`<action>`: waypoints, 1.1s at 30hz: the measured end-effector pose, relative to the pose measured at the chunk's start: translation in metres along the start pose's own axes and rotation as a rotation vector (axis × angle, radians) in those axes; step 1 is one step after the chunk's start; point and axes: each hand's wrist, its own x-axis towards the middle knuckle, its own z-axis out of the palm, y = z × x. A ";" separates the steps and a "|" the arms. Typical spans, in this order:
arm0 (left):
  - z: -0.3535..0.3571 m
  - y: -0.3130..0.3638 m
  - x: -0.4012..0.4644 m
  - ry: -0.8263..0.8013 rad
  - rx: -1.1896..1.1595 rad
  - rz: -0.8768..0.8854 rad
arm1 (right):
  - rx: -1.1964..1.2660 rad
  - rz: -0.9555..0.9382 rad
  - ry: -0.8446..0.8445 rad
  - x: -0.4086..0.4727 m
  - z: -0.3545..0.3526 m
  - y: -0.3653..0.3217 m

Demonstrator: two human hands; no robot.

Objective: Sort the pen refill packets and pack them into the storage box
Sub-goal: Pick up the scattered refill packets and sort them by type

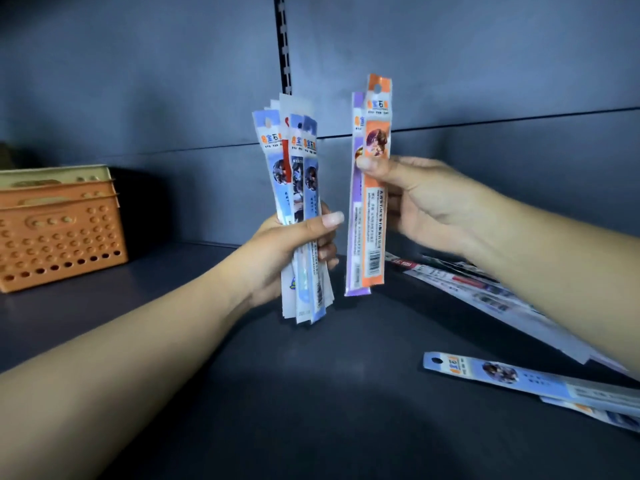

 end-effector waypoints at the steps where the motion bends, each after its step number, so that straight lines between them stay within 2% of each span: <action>1: 0.003 0.000 -0.001 -0.016 0.022 0.003 | -0.001 0.008 -0.003 0.000 0.005 0.004; 11: 0.010 -0.006 -0.003 0.014 0.172 -0.003 | -0.055 0.147 -0.159 -0.011 0.002 0.038; 19: 0.014 -0.008 -0.003 0.037 0.118 -0.013 | -0.120 0.081 -0.200 -0.010 0.009 0.034; 25: 0.012 -0.004 -0.004 0.017 0.106 -0.048 | -0.237 -0.022 -0.132 -0.005 -0.003 0.013; 30: 0.017 -0.002 -0.005 -0.080 0.129 -0.031 | -0.228 -0.016 -0.163 -0.003 -0.002 0.016; 33: 0.020 -0.003 -0.004 -0.032 0.120 -0.021 | -0.212 -0.010 -0.171 -0.001 0.001 0.020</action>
